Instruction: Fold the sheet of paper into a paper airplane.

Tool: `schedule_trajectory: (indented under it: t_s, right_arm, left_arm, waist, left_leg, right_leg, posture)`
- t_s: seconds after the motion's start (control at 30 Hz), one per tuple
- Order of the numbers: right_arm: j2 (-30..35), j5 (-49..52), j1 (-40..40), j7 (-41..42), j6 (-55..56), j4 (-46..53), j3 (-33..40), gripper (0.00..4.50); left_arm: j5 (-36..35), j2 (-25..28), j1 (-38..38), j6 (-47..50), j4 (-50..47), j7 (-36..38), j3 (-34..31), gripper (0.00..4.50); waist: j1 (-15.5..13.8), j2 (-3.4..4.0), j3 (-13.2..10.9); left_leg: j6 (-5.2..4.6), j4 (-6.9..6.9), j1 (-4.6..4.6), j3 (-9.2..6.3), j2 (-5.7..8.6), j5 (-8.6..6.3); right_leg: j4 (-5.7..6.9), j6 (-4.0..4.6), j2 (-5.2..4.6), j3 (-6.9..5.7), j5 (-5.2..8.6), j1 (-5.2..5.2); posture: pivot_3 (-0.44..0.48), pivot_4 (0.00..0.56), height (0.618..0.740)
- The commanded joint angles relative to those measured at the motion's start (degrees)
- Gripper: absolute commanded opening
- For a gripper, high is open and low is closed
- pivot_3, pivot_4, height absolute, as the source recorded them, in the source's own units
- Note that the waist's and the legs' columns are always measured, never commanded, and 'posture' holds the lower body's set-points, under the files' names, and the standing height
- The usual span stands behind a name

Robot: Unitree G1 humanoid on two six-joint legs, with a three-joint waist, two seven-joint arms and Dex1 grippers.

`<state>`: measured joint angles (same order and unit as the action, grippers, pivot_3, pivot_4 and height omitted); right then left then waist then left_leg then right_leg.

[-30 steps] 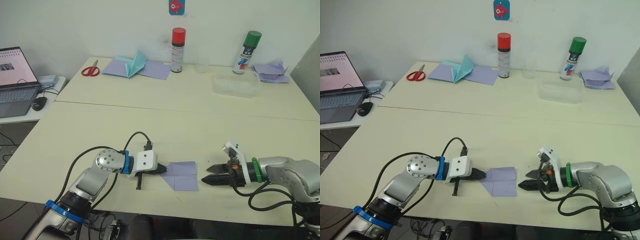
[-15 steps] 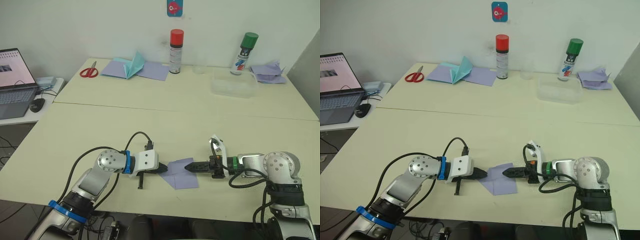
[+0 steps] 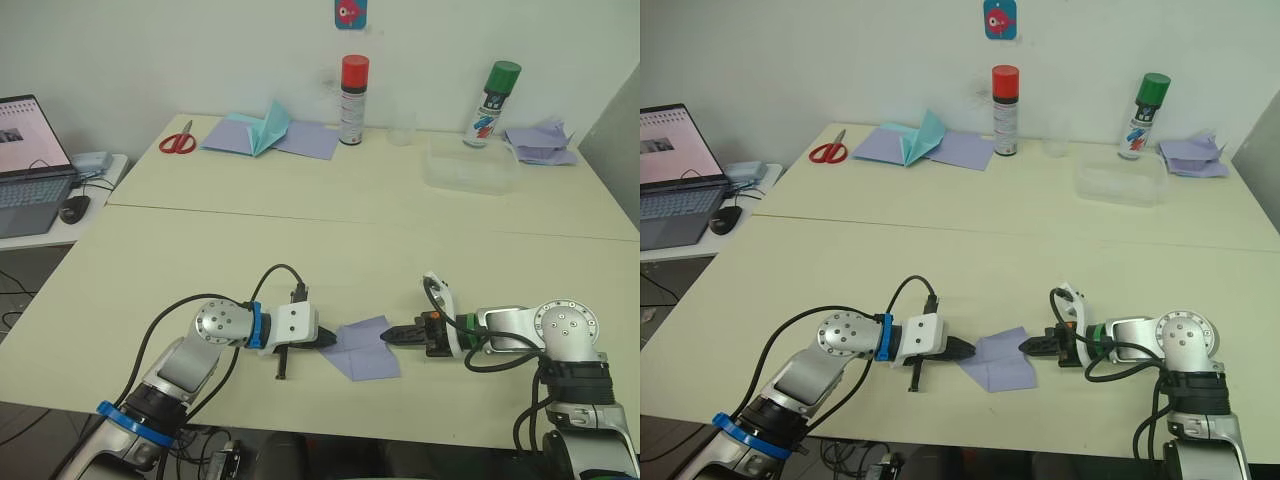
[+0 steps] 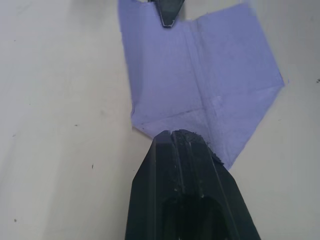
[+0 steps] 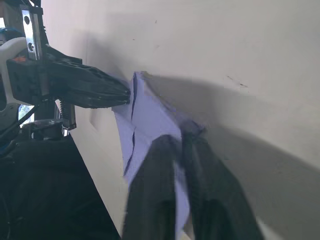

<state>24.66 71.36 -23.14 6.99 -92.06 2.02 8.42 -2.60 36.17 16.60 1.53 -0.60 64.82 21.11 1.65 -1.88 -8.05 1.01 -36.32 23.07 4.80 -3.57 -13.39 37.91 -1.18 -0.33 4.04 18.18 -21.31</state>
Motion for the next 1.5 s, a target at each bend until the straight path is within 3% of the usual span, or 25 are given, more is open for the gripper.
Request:
schedule_trajectory:
  t_s: [0.03, 0.4, 0.5, 0.8, 1.47, 1.5]
  right_arm:
    - [0.91, 3.28, 0.10, -1.56, -0.44, -0.36, 1.80, 0.04]
    - [3.97, 8.75, -0.35, -0.90, -0.44, 0.40, 0.51, 0.04]
    - [4.49, 10.11, -0.64, -0.83, -0.44, 0.16, 0.73, 0.66]
    - [7.57, 5.27, -3.58, 1.49, 0.17, -2.91, -0.08, 3.90]
    - [2.37, -11.68, -3.17, 13.76, 6.16, 1.46, -9.69, 3.90]
    - [2.19, -11.99, -2.99, 14.36, 6.31, 1.68, -9.86, 3.53]
  left_arm:
    - [4.78, 0.37, -2.10, 1.36, 4.14, -0.04, 4.12, 0.00]
    - [5.19, 1.14, -2.46, 0.52, 4.47, 0.50, 3.99, 0.00]
    - [5.21, 1.17, -2.49, 0.53, 4.43, 0.53, 3.96, 0.00]
    - [5.46, 1.34, -2.39, 0.16, 4.92, 0.57, 4.01, 0.00]
    - [5.30, 1.40, -2.13, 0.58, 4.46, 0.78, 3.91, 0.00]
    - [5.30, 1.45, -2.10, 0.56, 4.49, 0.82, 3.87, 0.00]
  waist:
    - [0.00, 0.00, 0.00]
    - [-0.04, 0.03, -0.01]
    - [-0.04, 0.03, -0.01]
    - [-0.01, 0.05, 0.00]
    - [0.09, 0.03, 0.12]
    - [0.08, 0.03, 0.12]
  left_leg:
    - [0.00, 0.01, 0.03, 0.00, 0.00, 0.00]
    - [-0.05, 0.05, 0.41, -0.03, 0.03, 0.03]
    - [-0.05, 0.08, 0.41, -0.04, 0.03, 0.03]
    - [-0.05, 0.09, 0.41, -0.03, 0.02, 0.03]
    - [-0.05, 0.14, 0.31, -0.03, -0.02, 0.03]
    - [-0.05, 0.14, 0.32, -0.03, -0.02, 0.03]
  right_leg:
    - [-0.05, 0.00, 0.00, 0.00, -0.02, -0.01]
    - [-0.15, -0.02, 0.00, -0.03, -0.06, -0.10]
    - [-0.15, -0.02, 0.00, -0.03, -0.05, -0.10]
    - [-0.17, -0.02, 0.00, -0.03, -0.05, -0.11]
    - [-0.16, -0.02, 0.01, -0.05, -0.05, -0.09]
    - [-0.16, -0.01, 0.01, -0.05, -0.06, -0.09]
  posture:
    - [0.000, 0.150, 0.740]
    - [0.000, 0.150, 0.740]
    - [0.000, 0.150, 0.740]
    - [0.000, 0.150, 0.740]
    - [0.000, 0.150, 0.740]
    - [0.000, 0.150, 0.740]
